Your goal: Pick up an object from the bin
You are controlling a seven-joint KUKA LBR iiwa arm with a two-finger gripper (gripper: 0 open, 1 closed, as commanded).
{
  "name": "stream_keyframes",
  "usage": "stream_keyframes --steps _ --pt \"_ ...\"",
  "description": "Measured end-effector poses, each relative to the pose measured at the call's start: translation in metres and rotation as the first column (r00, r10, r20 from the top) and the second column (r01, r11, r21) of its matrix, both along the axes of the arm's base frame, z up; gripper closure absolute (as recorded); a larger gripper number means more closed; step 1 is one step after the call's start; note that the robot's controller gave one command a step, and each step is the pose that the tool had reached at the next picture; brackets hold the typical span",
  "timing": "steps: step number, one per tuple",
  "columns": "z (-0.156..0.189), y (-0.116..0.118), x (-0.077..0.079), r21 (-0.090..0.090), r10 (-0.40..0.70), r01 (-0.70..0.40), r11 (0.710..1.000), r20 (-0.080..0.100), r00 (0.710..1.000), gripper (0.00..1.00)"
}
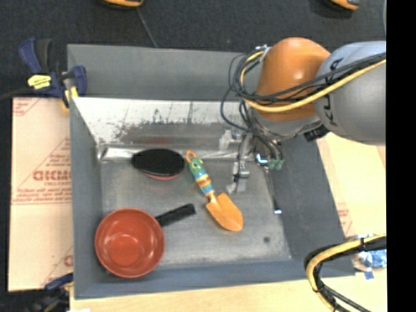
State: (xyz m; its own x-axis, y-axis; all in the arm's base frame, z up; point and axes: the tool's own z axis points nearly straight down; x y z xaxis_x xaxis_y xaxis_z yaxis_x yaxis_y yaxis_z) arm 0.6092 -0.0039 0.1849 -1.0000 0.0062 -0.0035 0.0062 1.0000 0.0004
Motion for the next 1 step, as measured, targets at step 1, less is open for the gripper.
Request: stream_keyframes --steps 1 --pt "-0.0865 -0.0211 -0.0126 0.002 -0.116 0.116 0.993 0.003 0.993 0.0"
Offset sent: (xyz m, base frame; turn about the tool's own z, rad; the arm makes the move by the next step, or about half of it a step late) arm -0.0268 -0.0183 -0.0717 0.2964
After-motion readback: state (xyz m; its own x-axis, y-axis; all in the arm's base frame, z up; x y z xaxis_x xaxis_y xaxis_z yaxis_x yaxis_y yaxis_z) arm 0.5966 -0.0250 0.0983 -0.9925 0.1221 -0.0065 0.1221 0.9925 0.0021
